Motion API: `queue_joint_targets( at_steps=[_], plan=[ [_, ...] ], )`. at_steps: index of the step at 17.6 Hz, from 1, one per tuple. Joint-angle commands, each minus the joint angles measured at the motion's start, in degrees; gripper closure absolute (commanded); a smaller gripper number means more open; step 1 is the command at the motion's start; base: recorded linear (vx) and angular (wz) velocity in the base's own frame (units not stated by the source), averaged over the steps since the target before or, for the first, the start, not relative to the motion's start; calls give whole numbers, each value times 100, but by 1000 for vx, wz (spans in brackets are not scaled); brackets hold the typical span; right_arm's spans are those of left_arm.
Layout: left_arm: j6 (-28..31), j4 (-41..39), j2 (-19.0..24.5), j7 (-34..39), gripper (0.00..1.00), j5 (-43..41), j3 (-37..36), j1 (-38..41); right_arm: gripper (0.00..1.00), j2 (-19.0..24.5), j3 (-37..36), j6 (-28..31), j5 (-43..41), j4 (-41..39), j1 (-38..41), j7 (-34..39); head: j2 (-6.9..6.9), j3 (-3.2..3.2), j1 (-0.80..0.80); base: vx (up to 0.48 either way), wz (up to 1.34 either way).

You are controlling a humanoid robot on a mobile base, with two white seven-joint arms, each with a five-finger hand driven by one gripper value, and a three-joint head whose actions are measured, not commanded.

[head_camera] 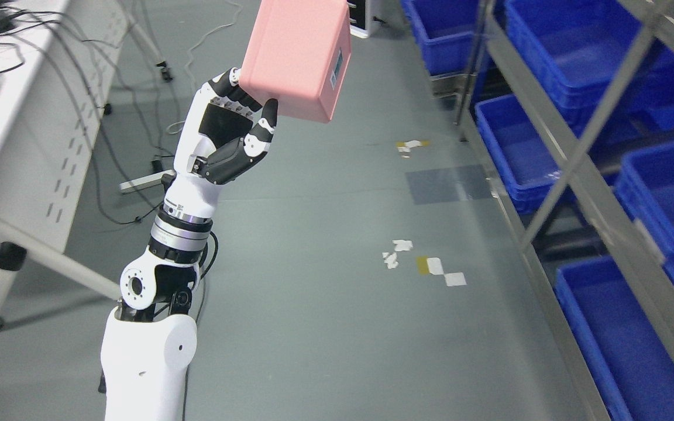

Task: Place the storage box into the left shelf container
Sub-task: 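Carry the pink box in the left hand toward the blue bin rack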

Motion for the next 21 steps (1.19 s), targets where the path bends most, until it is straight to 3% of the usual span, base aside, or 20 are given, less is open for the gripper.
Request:
queue_joint_targets(
  at_steps=[1, 9, 21],
  plan=[
    [-15, -128, 100, -1, 99, 1, -29, 21, 0, -100, -26, -4, 9, -100, 71, 26, 0, 0, 0, 281, 790],
    [-41, -128, 100, -10, 98, 1, -38, 170, 0, -100, -26, -4, 9, -100, 71, 26, 0, 0, 0, 386, 392],
    [-94, -128, 100, -27, 98, 1, -38, 302, 0, -100, -26, -4, 9, -100, 71, 26, 4, 0, 0, 545, -143]
  ],
)
